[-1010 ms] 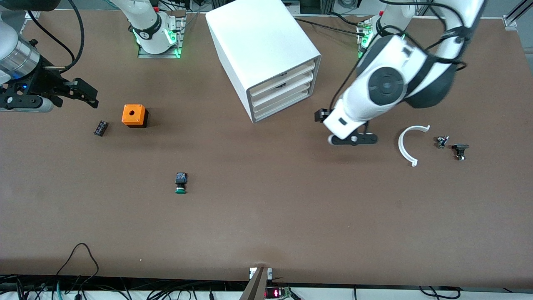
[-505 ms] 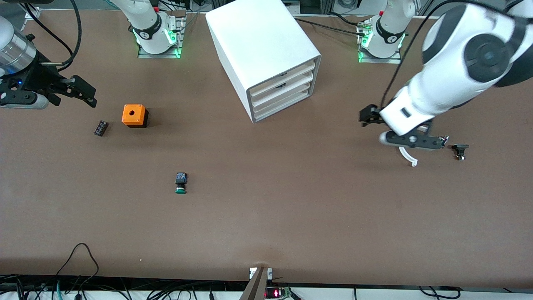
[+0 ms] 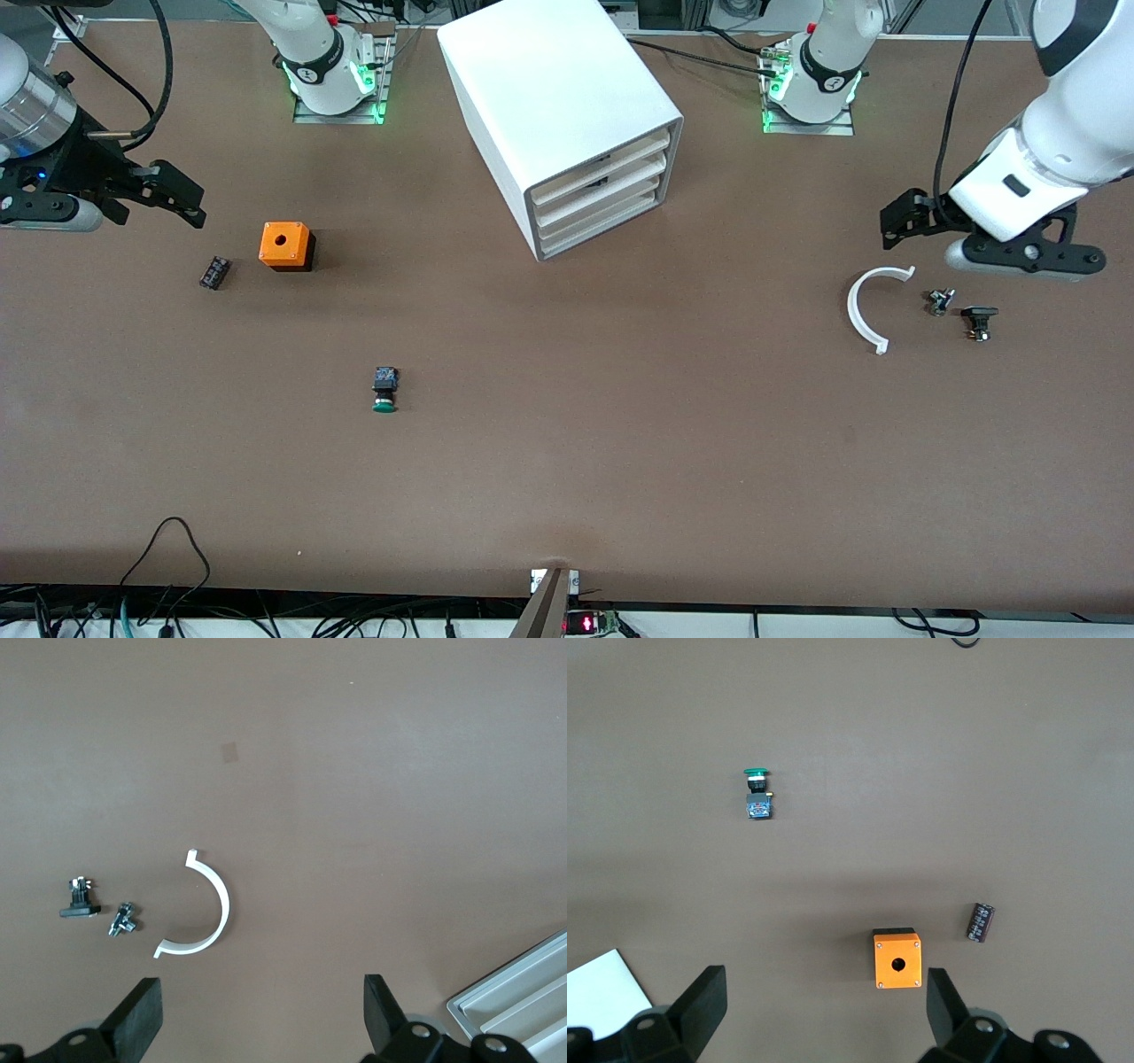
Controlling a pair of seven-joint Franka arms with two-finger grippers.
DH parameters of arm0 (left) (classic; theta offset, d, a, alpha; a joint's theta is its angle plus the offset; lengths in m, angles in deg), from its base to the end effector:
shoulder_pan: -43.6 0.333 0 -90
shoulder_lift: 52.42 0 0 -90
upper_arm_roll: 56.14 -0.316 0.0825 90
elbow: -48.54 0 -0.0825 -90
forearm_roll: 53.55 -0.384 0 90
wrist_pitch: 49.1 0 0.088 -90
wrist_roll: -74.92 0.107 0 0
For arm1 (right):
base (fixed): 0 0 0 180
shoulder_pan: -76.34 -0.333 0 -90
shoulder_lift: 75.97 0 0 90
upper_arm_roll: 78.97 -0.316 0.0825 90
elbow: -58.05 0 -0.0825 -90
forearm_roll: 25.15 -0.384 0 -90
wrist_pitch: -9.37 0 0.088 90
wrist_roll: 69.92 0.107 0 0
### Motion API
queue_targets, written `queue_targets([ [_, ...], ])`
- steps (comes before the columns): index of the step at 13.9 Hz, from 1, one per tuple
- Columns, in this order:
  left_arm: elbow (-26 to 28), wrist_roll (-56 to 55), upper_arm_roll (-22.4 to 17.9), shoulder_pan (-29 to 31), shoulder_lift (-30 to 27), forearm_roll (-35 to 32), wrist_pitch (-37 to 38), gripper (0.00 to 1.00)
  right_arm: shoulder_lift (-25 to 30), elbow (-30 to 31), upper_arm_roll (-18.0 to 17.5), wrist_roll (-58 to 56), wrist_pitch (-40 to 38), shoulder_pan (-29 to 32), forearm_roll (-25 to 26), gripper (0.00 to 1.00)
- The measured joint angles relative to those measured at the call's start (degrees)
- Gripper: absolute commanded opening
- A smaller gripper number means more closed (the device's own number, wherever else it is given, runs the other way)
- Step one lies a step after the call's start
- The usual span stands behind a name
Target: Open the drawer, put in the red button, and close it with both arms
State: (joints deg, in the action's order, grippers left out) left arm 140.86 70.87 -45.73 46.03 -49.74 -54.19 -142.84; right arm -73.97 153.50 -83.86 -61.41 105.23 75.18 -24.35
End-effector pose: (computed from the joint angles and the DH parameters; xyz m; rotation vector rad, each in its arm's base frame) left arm 0.5673 -0.0761 0.5850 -3.1346 0.1087 0.0327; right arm 0.5491 0.0576 0.6077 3.1287 -0.0654 0.0684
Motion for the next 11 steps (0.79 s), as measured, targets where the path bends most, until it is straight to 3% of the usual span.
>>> queue_targets([
  [4, 5.70, 5.43, -6.92, -4.33, -3.12, 0.44, -5.32, 1.00, 0.00, 0.00, 0.00, 0.00, -0.04, 0.00, 0.00, 1.00],
  [11, 6.70, 6.47, -7.13, -5.12, -4.61, 0.42, -4.19, 1.00, 0.00, -0.01, 0.00, 0.00, -0.06, 0.00, 0.00, 1.00],
])
